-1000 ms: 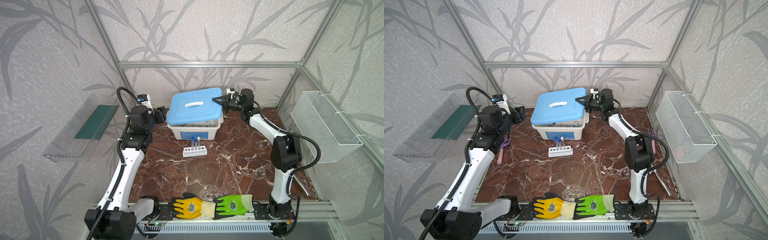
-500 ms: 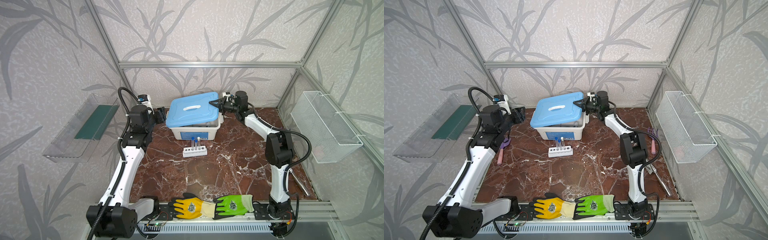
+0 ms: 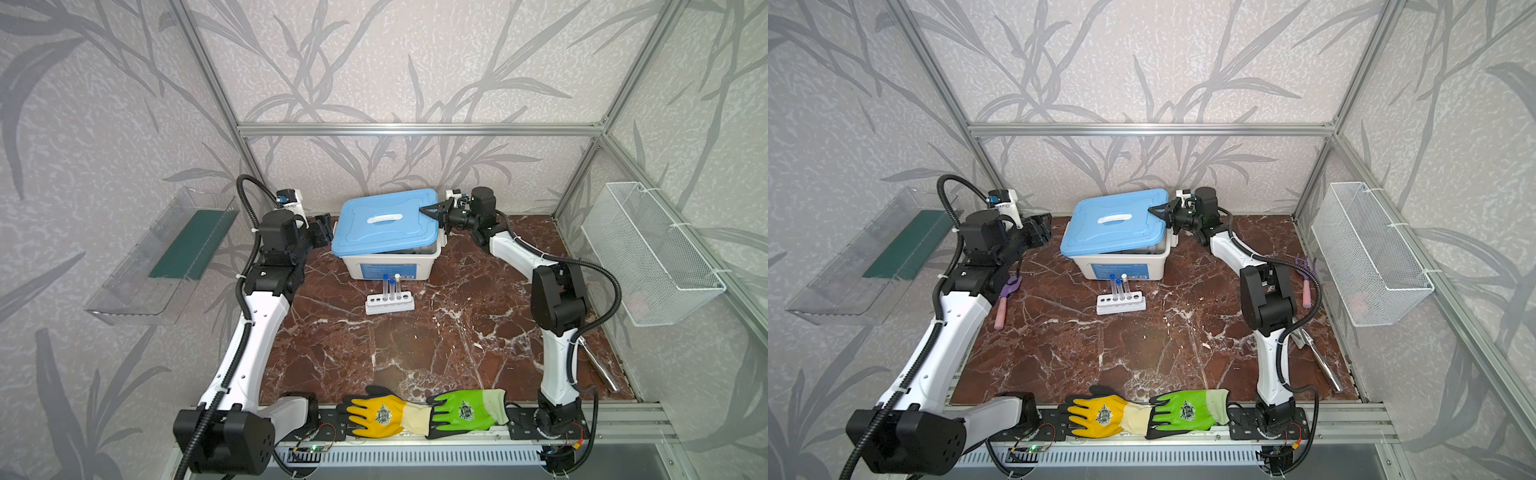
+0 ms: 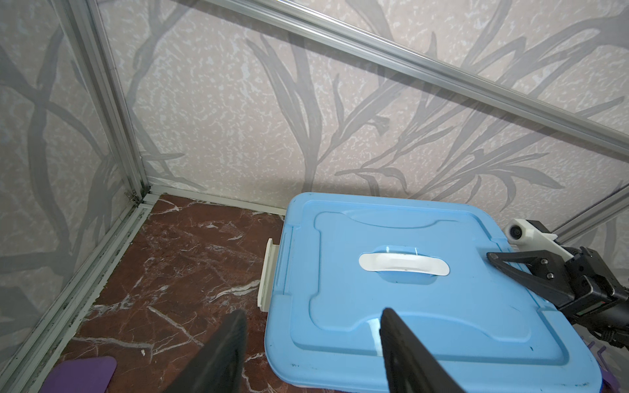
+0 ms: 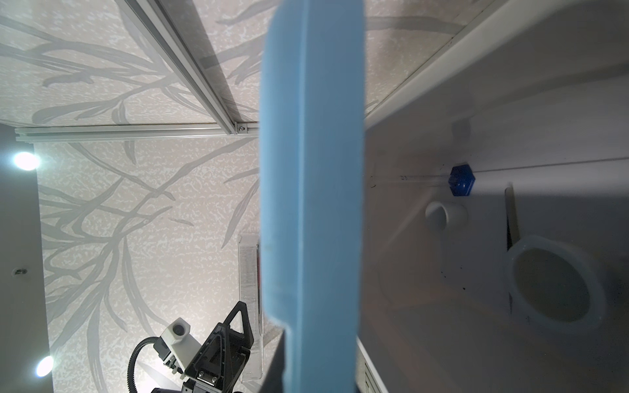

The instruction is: Organize the chemistry lab equipment

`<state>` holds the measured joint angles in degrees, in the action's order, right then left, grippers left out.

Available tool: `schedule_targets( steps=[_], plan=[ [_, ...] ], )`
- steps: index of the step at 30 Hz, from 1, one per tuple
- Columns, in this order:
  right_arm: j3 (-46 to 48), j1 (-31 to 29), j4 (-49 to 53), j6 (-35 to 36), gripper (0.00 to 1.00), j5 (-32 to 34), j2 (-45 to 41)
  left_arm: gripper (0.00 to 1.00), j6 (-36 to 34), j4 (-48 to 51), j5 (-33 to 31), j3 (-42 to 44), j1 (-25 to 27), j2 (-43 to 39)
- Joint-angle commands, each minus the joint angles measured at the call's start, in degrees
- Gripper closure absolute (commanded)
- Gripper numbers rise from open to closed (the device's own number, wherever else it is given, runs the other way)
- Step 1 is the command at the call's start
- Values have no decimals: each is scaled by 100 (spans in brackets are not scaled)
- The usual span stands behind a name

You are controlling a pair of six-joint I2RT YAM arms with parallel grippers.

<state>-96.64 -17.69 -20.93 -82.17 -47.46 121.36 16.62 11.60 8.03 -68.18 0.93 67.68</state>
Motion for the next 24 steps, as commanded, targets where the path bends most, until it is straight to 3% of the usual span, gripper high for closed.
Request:
schedule_targets(
  steps=[1,24],
  plan=[
    [78,65,-307,23,88,10,-229,37,83,-81,72,-11,-40,14],
    [455,178,-299,175,78,31,-390,38,9,-140,166,139,-40,96]
  ],
)
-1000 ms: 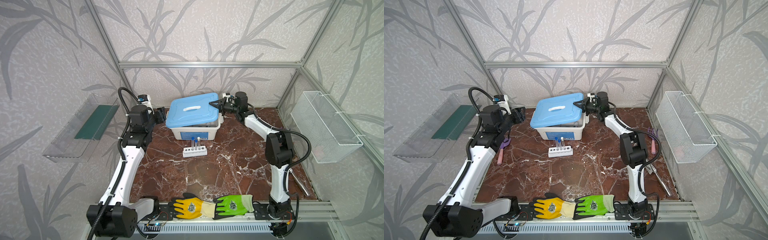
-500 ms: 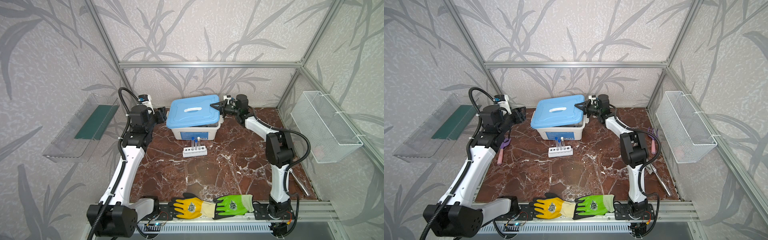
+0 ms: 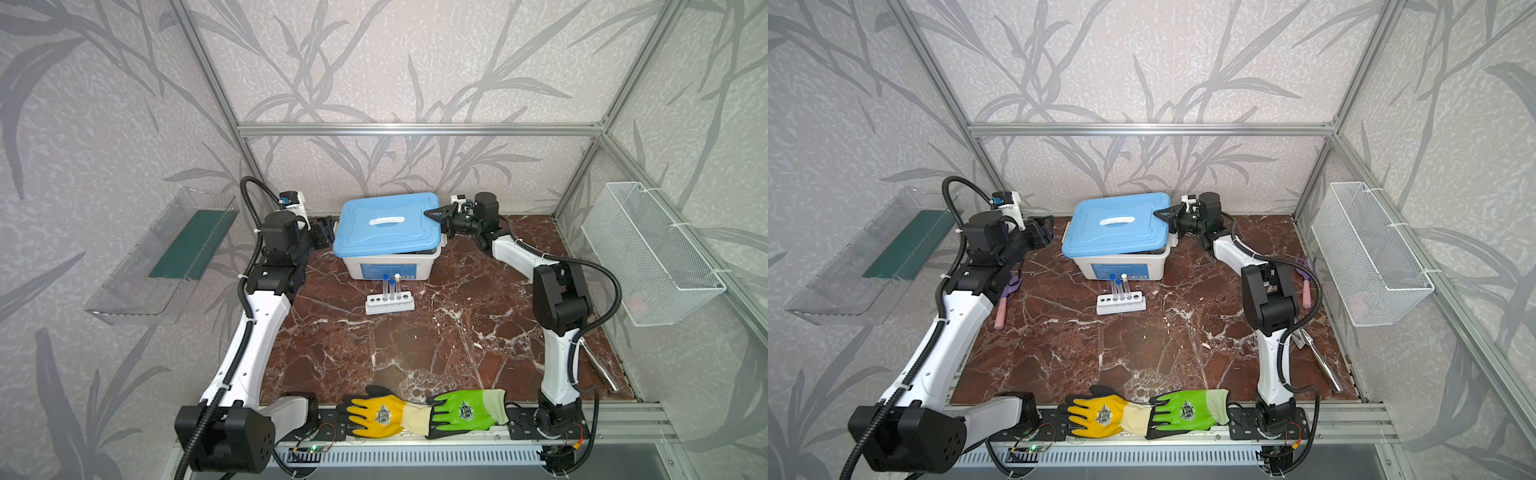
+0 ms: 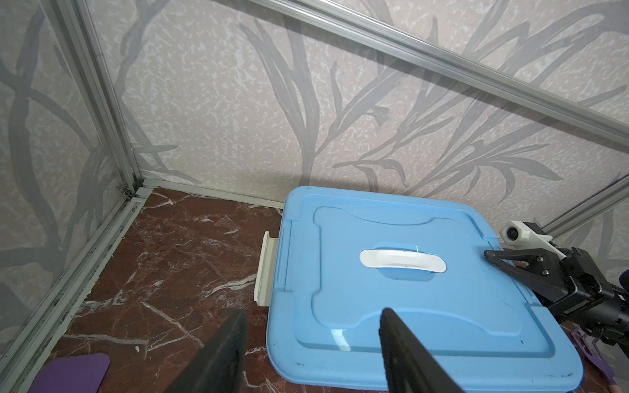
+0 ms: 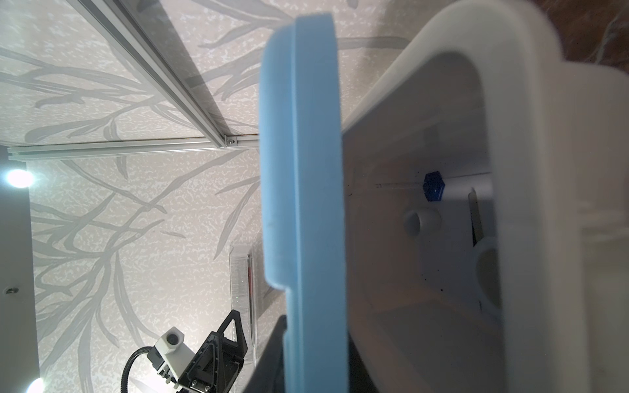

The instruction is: Organize the chemistry lab equipment

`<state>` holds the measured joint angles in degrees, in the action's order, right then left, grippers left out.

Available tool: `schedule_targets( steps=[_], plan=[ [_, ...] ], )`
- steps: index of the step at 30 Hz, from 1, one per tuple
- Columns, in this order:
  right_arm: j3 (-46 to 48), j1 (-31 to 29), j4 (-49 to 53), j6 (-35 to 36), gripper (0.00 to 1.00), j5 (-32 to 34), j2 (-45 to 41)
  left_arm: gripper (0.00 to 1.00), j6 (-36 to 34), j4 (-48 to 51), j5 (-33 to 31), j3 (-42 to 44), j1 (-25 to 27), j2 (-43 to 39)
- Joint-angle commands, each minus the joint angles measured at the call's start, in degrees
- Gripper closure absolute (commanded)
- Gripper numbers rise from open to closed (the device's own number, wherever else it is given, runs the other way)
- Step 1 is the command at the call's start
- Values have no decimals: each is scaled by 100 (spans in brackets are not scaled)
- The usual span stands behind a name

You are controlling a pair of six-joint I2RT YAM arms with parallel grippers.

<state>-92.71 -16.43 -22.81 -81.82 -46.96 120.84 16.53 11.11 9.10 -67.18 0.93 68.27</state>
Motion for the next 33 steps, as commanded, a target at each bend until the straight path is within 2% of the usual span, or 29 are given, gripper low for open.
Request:
schedule_targets(
  steps=[1,33],
  plan=[
    [91,52,-127,140,77,-15,-345,38,6,-76,70,24,-40,44],
    [604,253,-139,358,78,11,-498,38,-115,70,294,64,-31,81]
  ],
)
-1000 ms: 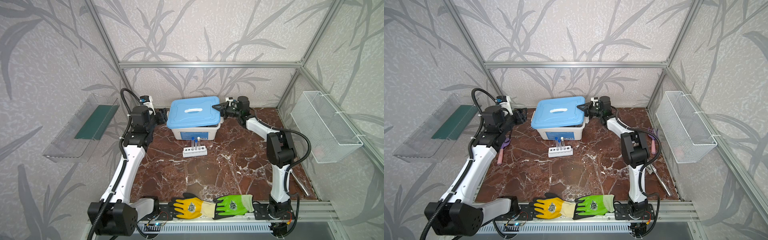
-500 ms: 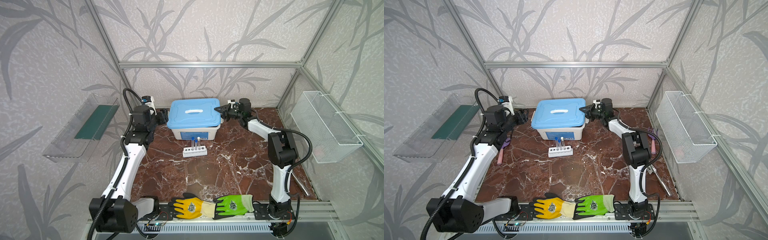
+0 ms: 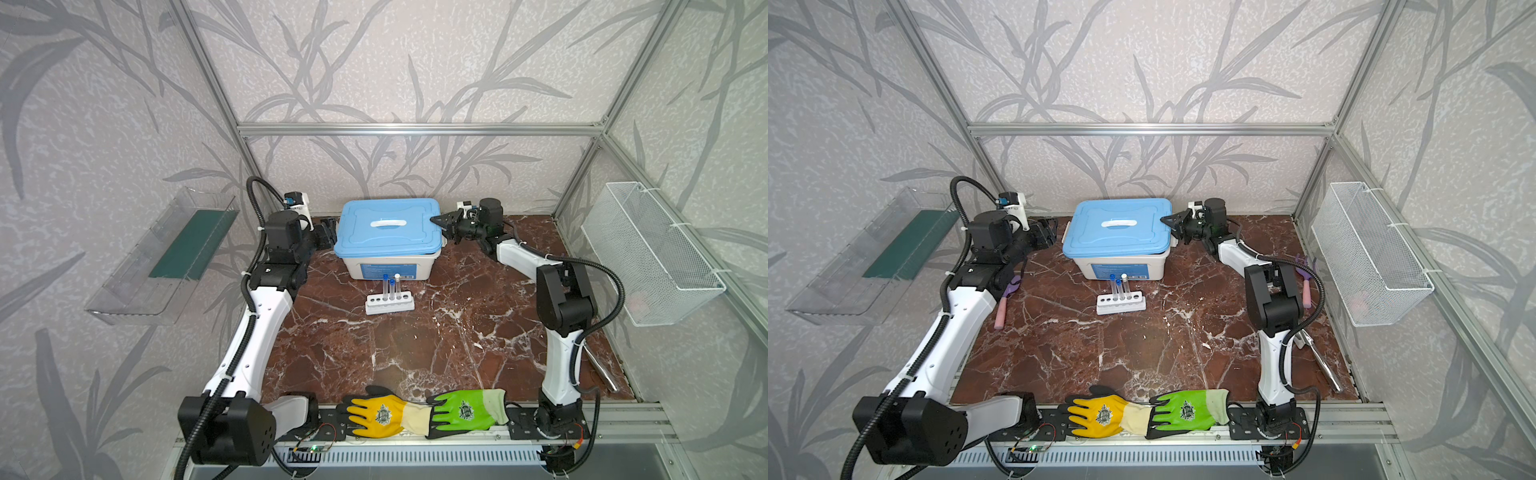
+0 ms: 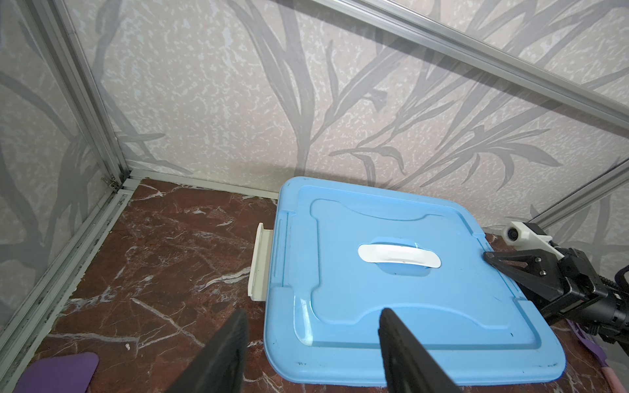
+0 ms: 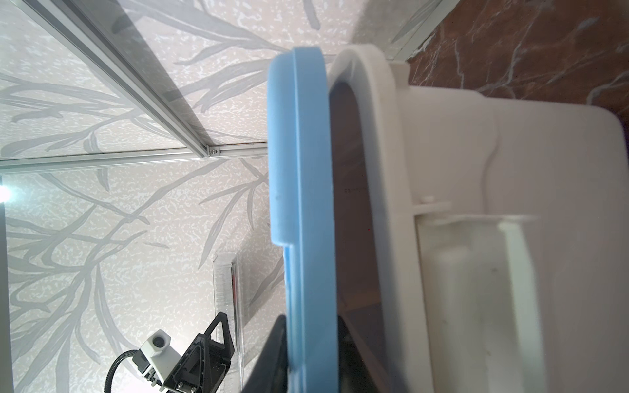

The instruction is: Organize the chemistry lab equipment

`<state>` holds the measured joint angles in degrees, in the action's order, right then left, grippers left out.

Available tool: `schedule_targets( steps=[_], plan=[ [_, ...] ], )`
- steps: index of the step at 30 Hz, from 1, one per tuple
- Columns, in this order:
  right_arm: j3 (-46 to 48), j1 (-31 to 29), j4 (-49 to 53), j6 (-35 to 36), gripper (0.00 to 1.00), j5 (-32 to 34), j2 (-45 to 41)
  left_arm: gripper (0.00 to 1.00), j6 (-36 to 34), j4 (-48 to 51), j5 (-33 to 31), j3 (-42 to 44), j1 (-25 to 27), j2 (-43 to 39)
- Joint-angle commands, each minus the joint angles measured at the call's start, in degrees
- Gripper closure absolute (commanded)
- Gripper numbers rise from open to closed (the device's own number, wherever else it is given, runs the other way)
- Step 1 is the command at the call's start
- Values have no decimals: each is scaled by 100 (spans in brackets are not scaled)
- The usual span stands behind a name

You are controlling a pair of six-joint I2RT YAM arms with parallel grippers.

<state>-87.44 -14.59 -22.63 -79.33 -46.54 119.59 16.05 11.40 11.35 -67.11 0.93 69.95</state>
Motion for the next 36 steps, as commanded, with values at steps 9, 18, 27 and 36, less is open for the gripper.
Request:
schedule_targets(
  steps=[9,18,27,36],
  plan=[
    [122,132,105,432,72,-21,-463,38,-93,71,156,58,-25,-113],
    [87,158,539,835,68,41,-498,38,-94,99,183,40,-14,-105],
    [157,181,725,1080,68,92,-516,38,-113,109,272,-144,4,24],
    [78,193,1008,1336,68,137,-453,38,-163,99,341,-206,65,136]
  ],
)
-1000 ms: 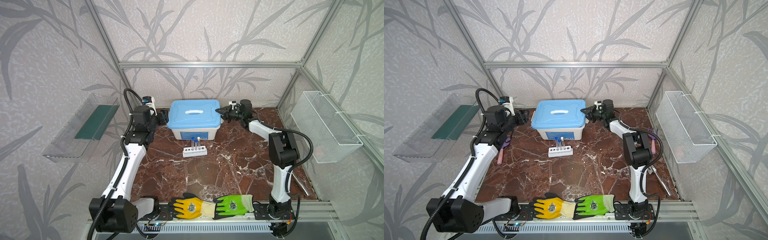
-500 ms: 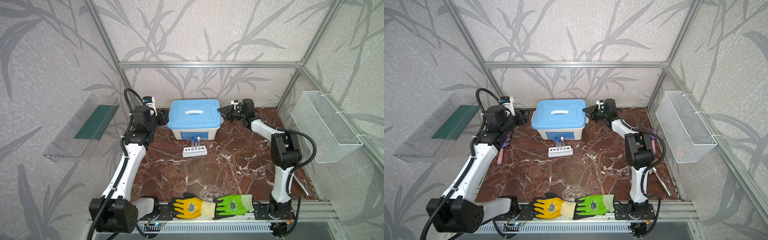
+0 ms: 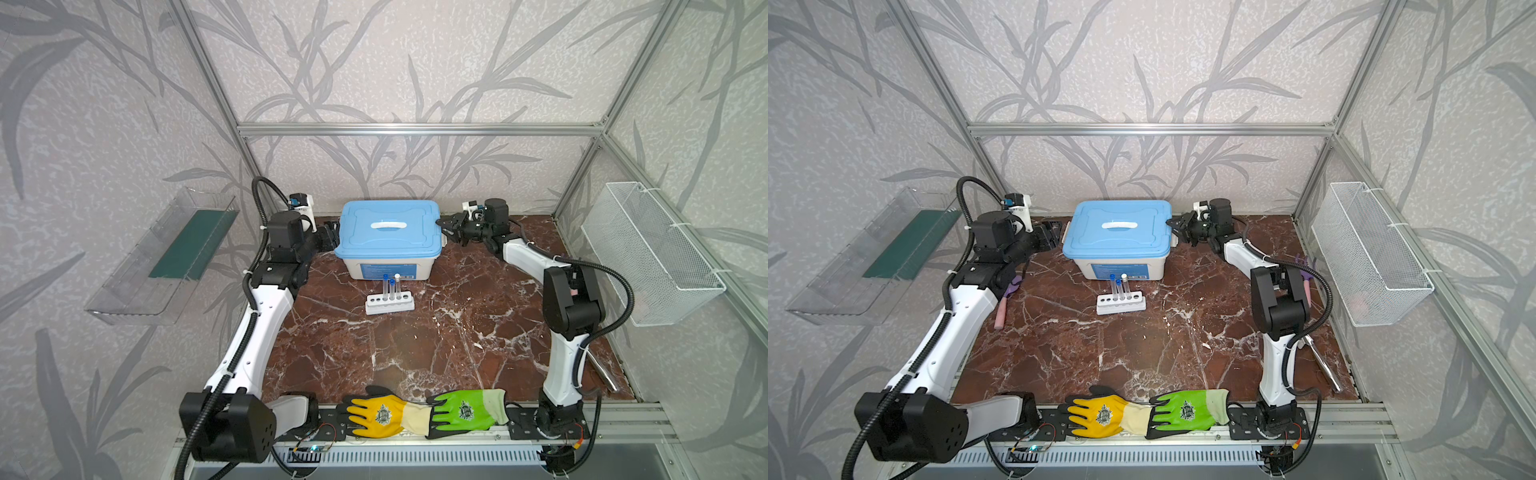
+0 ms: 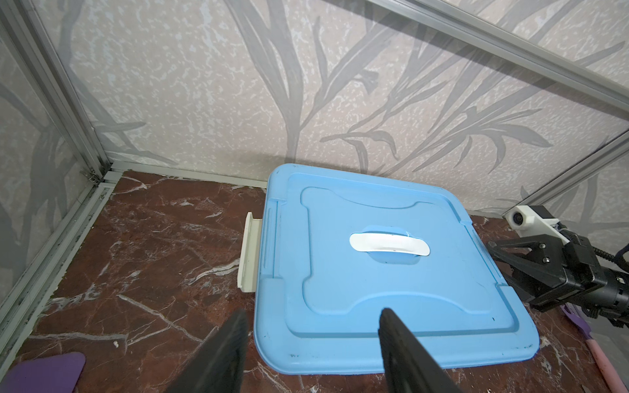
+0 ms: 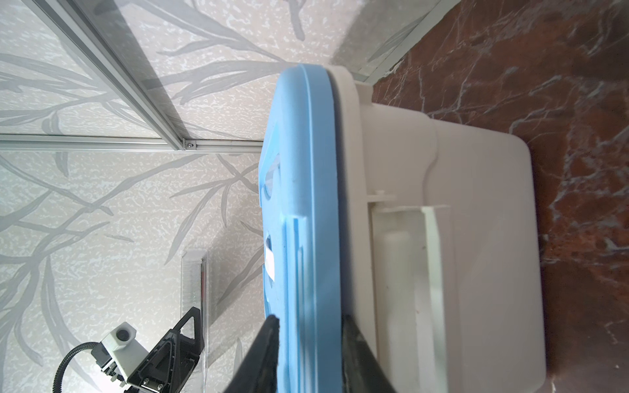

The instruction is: Organize the chemistry lab equipment

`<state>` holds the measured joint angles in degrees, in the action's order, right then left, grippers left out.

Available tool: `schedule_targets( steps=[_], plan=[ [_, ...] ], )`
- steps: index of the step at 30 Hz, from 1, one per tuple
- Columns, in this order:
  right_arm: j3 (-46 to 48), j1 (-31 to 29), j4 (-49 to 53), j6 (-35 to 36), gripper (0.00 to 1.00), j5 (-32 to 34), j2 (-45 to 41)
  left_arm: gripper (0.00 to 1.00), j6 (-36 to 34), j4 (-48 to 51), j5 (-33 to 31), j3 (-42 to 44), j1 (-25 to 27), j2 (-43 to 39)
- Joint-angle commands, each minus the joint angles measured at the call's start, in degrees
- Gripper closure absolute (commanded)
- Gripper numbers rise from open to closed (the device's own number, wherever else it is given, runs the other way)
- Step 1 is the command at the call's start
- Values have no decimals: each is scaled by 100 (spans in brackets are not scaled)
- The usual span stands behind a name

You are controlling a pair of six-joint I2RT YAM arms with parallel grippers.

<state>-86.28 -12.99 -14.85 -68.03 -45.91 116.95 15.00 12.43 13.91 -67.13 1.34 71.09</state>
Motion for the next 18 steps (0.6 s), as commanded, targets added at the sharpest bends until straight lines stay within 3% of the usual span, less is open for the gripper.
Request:
schedule_targets(
  steps=[1,18],
  plan=[
    [-47,42,209,190,68,46,-160,38,-72,4,94,-220,24,33],
    [-64,87,753,733,68,214,-78,38,-146,63,85,-283,76,105]
  ],
)
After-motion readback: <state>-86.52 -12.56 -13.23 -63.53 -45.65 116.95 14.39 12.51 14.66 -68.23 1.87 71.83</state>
